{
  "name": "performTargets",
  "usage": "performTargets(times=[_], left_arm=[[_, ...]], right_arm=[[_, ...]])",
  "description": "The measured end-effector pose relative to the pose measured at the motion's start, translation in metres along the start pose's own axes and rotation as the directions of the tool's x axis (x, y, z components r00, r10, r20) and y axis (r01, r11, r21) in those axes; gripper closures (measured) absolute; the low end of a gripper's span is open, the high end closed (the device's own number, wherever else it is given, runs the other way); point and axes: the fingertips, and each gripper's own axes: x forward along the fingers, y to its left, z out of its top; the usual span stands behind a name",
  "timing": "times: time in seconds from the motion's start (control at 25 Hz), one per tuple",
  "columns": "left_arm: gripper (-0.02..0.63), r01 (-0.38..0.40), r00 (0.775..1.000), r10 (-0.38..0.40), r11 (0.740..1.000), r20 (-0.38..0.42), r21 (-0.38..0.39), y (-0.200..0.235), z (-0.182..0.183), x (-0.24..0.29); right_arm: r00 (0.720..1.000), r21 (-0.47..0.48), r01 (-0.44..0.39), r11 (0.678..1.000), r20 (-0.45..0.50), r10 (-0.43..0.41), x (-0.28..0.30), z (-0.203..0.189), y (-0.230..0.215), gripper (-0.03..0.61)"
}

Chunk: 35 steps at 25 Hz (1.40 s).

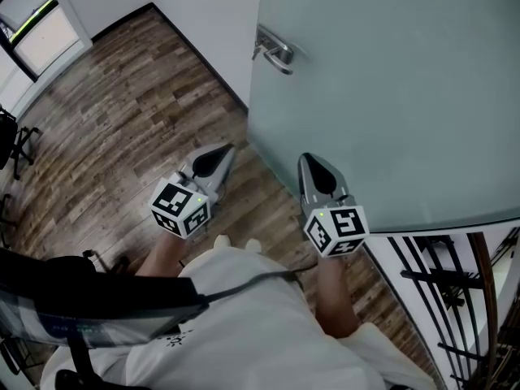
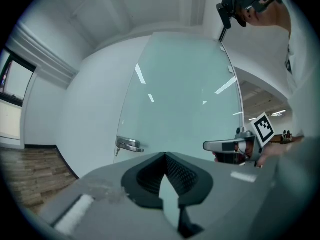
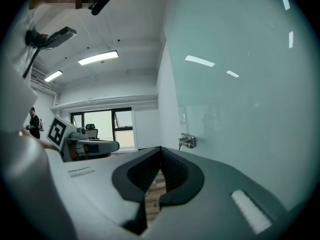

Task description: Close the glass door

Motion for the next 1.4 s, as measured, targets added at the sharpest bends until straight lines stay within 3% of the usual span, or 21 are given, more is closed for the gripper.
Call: performTargets(times=[0.44,0.92,1.4], left_arm=[[0.609,-0.013,1.000,0.013,1.000,-0.010,-0.004,-0.015,-0.009,0.015],[0.609,-0.026,0.999,0.027,1.000,-0.048,0.007,-0.035,-0.022,0.029],[0.609,-0.011,0.999,0.011,1.000,-0.034,0.006,0.009,-0.013,0.059]], right_arm=[[0.998,0.003,-0.050,0.999,-0.029,0.050,-0.010,-0.019,-0.013,0.569],[0.998,0.053,-0.040,0.998,-0.040,0.042,-0.027,-0.035,-0.046,0.569],[0.998,0.021,-0.040,0.999,-0.047,0.041,0.022,-0.023,-0.054,0.569]])
